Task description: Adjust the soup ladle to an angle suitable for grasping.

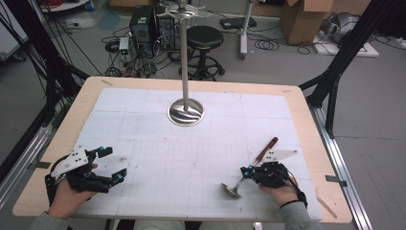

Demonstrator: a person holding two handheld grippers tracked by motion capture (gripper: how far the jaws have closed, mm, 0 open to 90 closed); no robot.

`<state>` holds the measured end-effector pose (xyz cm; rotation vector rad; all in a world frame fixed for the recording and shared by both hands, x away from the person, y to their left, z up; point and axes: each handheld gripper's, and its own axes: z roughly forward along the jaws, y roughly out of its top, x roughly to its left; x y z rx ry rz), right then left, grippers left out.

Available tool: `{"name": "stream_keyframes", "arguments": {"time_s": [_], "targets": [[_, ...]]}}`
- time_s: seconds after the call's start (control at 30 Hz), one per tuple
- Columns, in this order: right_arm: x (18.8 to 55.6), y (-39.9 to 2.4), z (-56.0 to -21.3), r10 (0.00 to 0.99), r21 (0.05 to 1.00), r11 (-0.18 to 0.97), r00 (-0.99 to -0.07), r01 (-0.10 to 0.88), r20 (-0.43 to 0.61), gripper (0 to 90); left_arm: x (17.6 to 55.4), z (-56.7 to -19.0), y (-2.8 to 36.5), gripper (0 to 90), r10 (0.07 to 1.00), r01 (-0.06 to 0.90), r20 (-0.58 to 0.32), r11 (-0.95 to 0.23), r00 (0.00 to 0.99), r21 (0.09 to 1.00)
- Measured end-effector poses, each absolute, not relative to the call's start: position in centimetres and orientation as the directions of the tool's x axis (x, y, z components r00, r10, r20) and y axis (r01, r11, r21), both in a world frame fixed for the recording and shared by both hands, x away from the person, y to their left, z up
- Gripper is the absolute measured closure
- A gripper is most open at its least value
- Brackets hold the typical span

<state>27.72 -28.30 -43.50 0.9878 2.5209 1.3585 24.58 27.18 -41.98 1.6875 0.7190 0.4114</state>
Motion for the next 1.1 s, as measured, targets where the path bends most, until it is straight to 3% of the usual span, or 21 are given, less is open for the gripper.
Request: {"name": "stream_keyframes", "arguments": {"time_s": [0.37, 0.63, 1.1], "targets": [[28.0, -32.6, -44.1, 0.69, 0.762, 0.342, -0.698, 0.55, 0.194, 90.0, 24.5, -41.9, 27.2, 2.4, 0.654, 0.227, -0.103, -0.108, 0.749, 0.968], [28.4, -31.9, -44.8, 0.68, 0.743, 0.408, -0.72, 0.531, 0.14, 90.0, 24.5, -41.9, 27.2, 2.4, 0.656, 0.227, -0.1, -0.11, 0.748, 0.968], [29.5, -30.8, -45.0, 0.69, 0.754, 0.424, -0.718, 0.501, 0.09, 90.0, 24.7, -42.0, 27.1, 2.4, 0.656, 0.231, -0.096, -0.123, 0.749, 0.965]]}}
